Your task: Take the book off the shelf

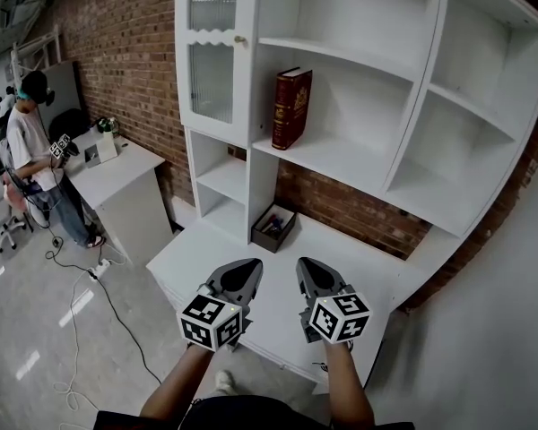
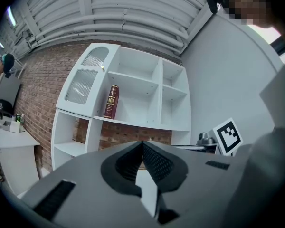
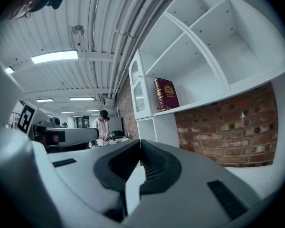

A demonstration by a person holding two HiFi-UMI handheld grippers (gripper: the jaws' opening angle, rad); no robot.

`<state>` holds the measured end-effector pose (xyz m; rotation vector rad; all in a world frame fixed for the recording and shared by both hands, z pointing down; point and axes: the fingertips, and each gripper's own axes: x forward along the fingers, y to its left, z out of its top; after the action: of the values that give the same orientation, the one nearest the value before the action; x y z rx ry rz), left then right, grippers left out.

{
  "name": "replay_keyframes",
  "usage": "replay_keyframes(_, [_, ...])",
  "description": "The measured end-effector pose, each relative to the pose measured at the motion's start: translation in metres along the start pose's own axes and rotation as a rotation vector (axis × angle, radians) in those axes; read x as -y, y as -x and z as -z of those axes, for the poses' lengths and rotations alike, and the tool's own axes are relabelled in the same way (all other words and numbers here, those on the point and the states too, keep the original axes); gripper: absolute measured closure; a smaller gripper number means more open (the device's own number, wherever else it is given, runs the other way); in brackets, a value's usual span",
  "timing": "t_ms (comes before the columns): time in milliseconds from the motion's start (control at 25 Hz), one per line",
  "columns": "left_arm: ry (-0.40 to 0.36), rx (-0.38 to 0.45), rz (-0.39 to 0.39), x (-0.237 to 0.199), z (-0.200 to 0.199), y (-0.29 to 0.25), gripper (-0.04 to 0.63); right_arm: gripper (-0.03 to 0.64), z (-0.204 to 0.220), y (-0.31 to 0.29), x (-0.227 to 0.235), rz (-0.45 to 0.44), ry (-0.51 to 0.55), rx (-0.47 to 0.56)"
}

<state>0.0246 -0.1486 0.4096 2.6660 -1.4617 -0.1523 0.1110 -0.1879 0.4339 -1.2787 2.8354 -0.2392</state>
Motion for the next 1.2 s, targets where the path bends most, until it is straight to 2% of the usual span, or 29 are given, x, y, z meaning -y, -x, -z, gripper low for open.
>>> replay_keyframes(440, [-0.020,0.015,0.048,-0.036,-0.024,-0.030,0.580,0.597,-0.025,-0.048,0.007,0.017,0.018,0.029])
replay_keyframes(880, [0.012,0.007,0.097,-0.086,-0.032,-0.044,0.580,0.597,-0.028,-0.093,0.008,0.075,0.019,0.010])
replay_keyframes(1200, [0.052,0.002,0.104,-0.125,-0.031,-0.046,0.580,0.597,-0.026,-0.127,0.004,0.109,0.030,-0.008])
